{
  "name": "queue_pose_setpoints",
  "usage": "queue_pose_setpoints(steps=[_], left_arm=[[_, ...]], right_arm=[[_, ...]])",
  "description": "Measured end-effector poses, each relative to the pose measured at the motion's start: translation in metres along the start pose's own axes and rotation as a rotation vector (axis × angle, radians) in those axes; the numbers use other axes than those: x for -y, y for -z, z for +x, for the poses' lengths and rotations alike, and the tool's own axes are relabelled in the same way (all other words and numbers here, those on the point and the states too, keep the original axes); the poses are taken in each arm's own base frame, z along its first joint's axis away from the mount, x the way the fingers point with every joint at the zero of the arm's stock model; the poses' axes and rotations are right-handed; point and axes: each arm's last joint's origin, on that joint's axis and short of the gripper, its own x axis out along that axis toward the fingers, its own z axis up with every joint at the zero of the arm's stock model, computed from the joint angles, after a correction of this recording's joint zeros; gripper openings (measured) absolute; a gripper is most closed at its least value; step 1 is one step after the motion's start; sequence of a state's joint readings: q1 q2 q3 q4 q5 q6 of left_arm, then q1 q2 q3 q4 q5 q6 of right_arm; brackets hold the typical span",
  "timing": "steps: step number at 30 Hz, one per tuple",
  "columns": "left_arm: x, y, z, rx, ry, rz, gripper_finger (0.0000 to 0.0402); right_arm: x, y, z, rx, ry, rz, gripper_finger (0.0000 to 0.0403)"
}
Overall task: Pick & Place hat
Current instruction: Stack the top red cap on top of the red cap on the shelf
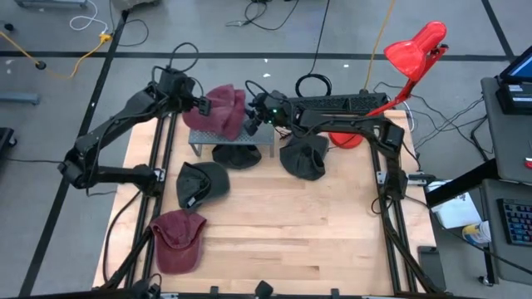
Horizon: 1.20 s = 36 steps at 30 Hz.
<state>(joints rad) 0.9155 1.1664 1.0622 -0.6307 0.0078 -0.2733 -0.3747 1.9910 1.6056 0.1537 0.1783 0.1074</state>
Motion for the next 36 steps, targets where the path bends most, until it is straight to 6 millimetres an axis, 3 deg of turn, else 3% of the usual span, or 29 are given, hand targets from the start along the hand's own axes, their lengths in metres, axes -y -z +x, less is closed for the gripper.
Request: queue_pose_setpoints(steps=[6,20,28,36], left_arm=[[0.013,0.001,0.0,0.015,0.066,0.02,0.0295],[0.041,-0.001,0.006,0.063,0.201,0.058,0.0296],[0.031,-0.005,0.001,0.134,0.034,0.076,0.0296],[0.007,0.006,0.002,0.074,-0.322,-0.106,0.0296]], right_arm=[[-0.01,-0.002,0.009,-0.005,-0.014,-0.005,0.013],[-0.011,-0.001,0.011,-0.007,-0.014,-0.003,0.013],[-0.011,0.003,0.011,-0.037,-0.01,-0.009,0.013],[-0.011,0.005,0.011,-0.054,-0.008,-0.012,0.013]])
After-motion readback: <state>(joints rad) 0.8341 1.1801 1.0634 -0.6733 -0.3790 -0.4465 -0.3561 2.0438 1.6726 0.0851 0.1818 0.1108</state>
